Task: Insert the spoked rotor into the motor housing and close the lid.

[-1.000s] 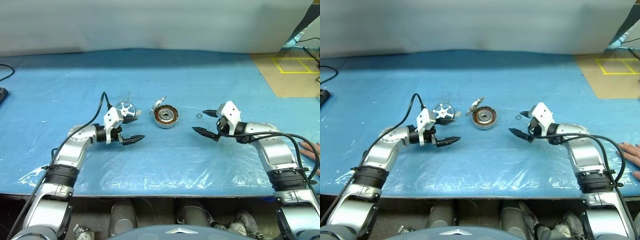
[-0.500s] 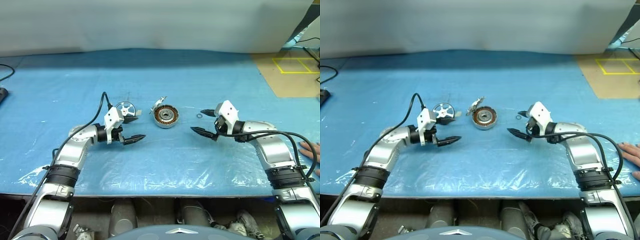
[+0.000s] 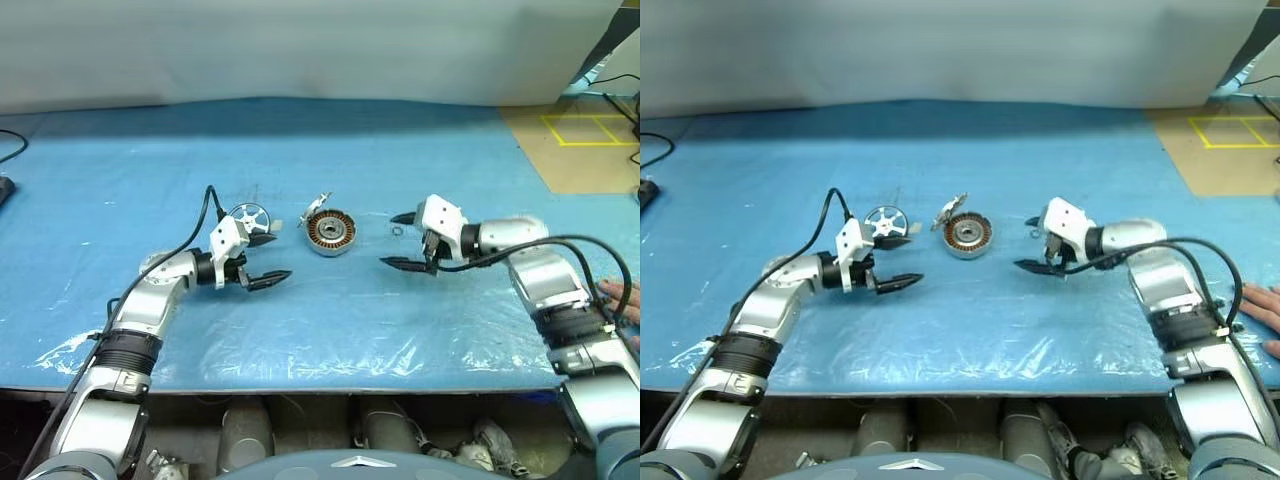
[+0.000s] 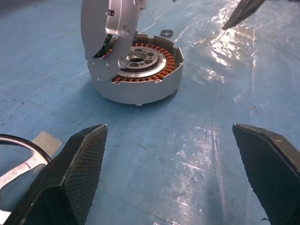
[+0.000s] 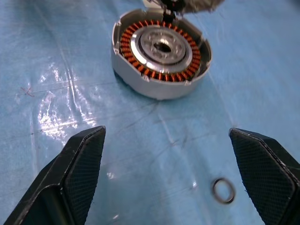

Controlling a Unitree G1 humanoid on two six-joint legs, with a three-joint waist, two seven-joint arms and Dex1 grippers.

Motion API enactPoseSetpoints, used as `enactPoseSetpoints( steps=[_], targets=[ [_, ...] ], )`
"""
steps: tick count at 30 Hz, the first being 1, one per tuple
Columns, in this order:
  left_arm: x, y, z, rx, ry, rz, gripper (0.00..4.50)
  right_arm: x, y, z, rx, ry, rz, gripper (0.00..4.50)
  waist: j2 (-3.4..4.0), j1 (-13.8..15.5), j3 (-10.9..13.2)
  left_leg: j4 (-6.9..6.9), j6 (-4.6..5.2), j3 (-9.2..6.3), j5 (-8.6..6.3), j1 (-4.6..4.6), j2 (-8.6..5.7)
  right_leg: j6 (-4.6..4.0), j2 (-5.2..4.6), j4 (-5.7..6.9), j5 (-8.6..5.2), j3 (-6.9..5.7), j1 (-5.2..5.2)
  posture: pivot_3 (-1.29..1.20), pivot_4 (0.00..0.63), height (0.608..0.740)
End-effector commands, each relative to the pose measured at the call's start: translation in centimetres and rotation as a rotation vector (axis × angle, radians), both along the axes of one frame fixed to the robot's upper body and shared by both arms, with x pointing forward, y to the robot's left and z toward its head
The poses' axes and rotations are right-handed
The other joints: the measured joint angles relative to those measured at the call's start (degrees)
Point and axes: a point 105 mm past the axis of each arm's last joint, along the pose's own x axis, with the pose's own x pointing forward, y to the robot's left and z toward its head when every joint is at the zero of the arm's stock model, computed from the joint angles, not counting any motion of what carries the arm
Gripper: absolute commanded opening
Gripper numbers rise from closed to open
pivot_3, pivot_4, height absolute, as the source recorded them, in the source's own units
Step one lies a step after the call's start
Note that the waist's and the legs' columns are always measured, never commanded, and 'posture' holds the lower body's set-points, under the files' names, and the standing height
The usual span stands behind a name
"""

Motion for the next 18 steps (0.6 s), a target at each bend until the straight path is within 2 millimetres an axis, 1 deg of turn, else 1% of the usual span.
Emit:
enactPoseSetpoints(
  steps=[1, 5, 10, 14, 18],
  targets=[
    [0.0, 0.0, 0.5, -0.005, -0.034, -0.003, 4.5, 0.8, 0.9, 1.6, -0.143, -0.044, 0.153, 4.46, 0.0, 0.0, 0.0, 0.02, 0.0, 0.0, 0.0, -0.02, 0.01, -0.01, 0.0, 0.02, 0.0, 0.0, -0.01, 0.0, 0.15, 0.74],
    [0.1, -0.1, 0.4, -0.007, -0.035, 0.002, 4.5, 2.0, 2.3, 1.8, -0.291, -0.051, 0.286, 4.46, -0.01, 0.1, 0.0, 0.18, 0.15, -0.01, 0.08, -0.16, 0.05, -0.03, 0.0, 0.04, 0.0, -0.03, -0.05, 0.0, 0.15, 0.74],
    [-0.1, -0.2, 0.3, -0.012, -0.044, 0.018, 4.5, 2.5, 3.4, 0.5, -0.479, -0.048, 0.441, 4.46, -0.03, 0.2, 0.0, 0.31, 0.22, -0.06, 0.1, -0.48, 0.09, -0.09, 0.0, 0.13, 0.04, -0.12, -0.27, 0.0, 0.15, 0.74],
    [-0.5, -0.2, -0.1, -0.009, -0.037, 0.026, 4.5, 2.5, 4.4, 0.2, -0.547, -0.068, 0.526, 4.46, -0.06, 0.1, 0.0, 0.33, 0.25, -0.07, 0.09, -0.55, 0.11, -0.1, 0.0, 0.18, 0.04, -0.15, -0.31, 0.0, 0.15, 0.74],
    [-0.8, -0.3, -0.3, -0.01, -0.029, 0.03, 4.5, 3.2, 5.4, 0.7, -0.579, -0.118, 0.544, 4.46, -0.06, 0.1, 0.0, 0.39, 0.28, -0.08, 0.07, -0.58, 0.13, -0.13, 0.0, 0.28, 0.04, -0.15, -0.37, 0.0, 0.15, 0.74]
  ],
)
